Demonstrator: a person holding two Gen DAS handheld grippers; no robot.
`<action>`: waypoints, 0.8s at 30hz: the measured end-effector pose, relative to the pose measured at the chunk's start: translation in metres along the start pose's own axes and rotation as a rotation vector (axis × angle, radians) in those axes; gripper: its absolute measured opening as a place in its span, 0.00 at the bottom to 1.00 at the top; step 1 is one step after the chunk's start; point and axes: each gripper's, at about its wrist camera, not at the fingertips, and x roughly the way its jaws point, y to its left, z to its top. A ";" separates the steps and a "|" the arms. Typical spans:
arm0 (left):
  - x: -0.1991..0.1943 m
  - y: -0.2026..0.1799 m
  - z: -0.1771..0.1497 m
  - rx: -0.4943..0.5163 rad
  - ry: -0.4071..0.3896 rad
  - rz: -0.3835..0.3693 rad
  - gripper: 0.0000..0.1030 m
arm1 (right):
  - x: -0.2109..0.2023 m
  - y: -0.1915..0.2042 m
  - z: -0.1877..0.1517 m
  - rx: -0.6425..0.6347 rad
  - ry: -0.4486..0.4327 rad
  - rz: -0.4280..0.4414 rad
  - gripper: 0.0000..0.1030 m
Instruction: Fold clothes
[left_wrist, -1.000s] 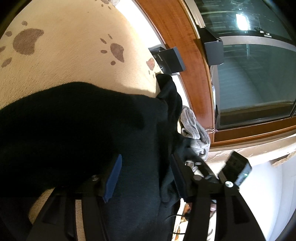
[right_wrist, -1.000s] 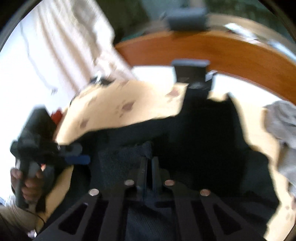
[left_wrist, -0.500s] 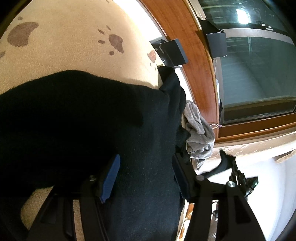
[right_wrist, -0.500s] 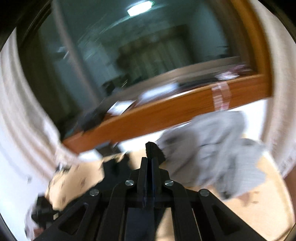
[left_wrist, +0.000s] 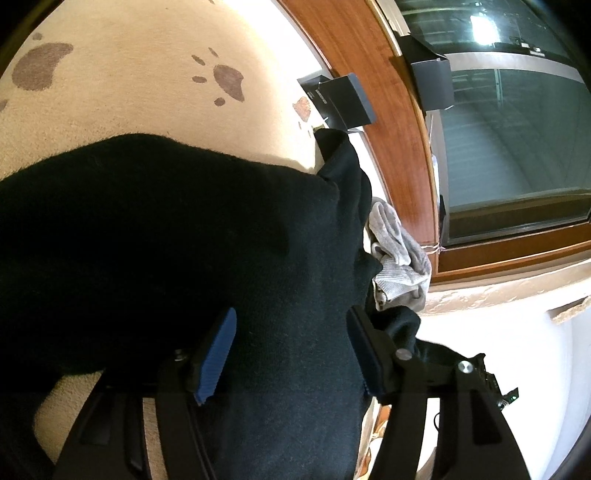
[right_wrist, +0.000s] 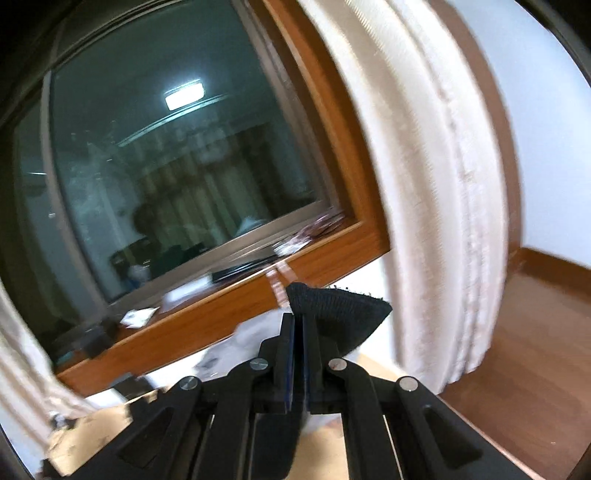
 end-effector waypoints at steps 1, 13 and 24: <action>0.000 0.000 0.000 -0.001 0.000 -0.001 0.65 | -0.005 -0.001 0.002 0.004 -0.025 -0.028 0.04; 0.002 -0.002 -0.002 0.004 -0.002 0.000 0.67 | -0.016 -0.009 0.028 -0.026 -0.103 -0.211 0.04; -0.009 -0.005 0.002 0.008 -0.014 -0.029 0.67 | -0.025 0.086 -0.002 -0.221 -0.063 0.081 0.04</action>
